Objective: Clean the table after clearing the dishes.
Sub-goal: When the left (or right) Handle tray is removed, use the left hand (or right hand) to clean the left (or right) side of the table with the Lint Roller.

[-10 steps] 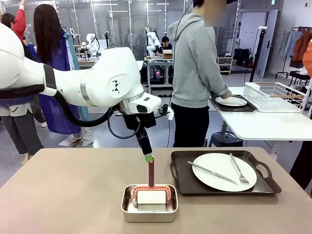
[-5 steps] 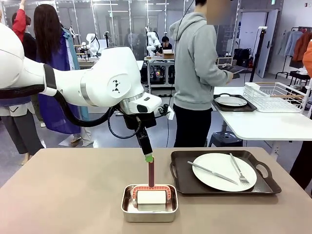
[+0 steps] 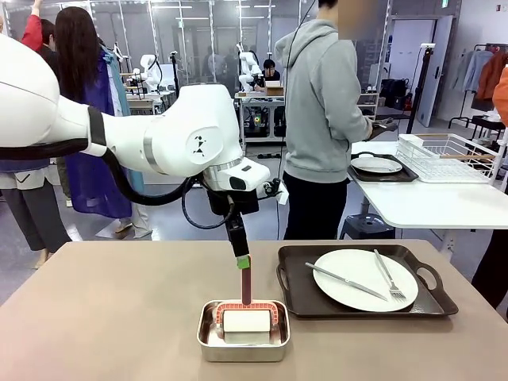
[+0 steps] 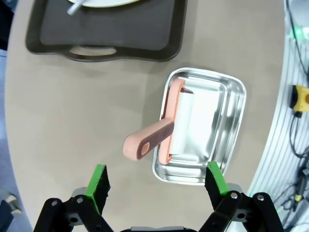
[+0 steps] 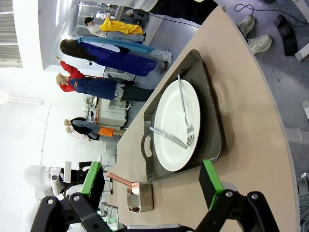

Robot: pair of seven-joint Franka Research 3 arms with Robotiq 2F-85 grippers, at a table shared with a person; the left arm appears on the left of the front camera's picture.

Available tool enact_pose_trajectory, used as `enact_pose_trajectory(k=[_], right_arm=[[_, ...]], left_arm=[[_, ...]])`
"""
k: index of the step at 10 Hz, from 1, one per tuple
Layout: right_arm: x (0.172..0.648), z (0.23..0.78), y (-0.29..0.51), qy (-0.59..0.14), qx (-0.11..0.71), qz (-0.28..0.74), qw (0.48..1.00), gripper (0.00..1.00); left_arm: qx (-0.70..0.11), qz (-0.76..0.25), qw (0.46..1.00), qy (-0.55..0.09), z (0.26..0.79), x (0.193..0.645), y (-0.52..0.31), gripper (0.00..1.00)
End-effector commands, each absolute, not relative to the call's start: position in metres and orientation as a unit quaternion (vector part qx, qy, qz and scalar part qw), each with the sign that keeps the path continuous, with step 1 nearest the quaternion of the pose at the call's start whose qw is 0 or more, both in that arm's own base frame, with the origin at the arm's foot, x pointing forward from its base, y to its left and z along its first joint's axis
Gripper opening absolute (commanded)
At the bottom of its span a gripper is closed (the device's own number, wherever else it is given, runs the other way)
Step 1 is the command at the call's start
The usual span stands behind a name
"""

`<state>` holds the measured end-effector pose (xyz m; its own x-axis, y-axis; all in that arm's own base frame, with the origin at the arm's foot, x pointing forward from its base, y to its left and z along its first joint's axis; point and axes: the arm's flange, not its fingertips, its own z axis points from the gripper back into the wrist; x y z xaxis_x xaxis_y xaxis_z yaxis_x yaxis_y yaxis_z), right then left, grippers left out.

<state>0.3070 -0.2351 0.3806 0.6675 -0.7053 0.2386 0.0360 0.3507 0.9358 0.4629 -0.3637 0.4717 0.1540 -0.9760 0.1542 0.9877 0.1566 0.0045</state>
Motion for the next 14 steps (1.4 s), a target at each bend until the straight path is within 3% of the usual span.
enact_pose_trajectory(k=[1, 7, 14], right_arm=[[0.305, 0.382, -0.235, -0.329, 0.518, -0.245, 0.750, 1.00], [0.305, 0.382, -0.235, -0.329, 0.518, -0.245, 0.750, 1.00], [0.305, 0.382, -0.235, -0.329, 0.518, -0.245, 0.750, 1.00]], left_arm=[[-0.052, -0.673, 0.737, -0.027, 0.473, 0.483, -0.374, 1.00], [-0.097, -0.708, 0.696, 0.075, 0.442, 0.525, -0.396, 1.00], [-0.118, -0.708, 0.688, 0.112, 0.405, 0.520, -0.397, 1.00]])
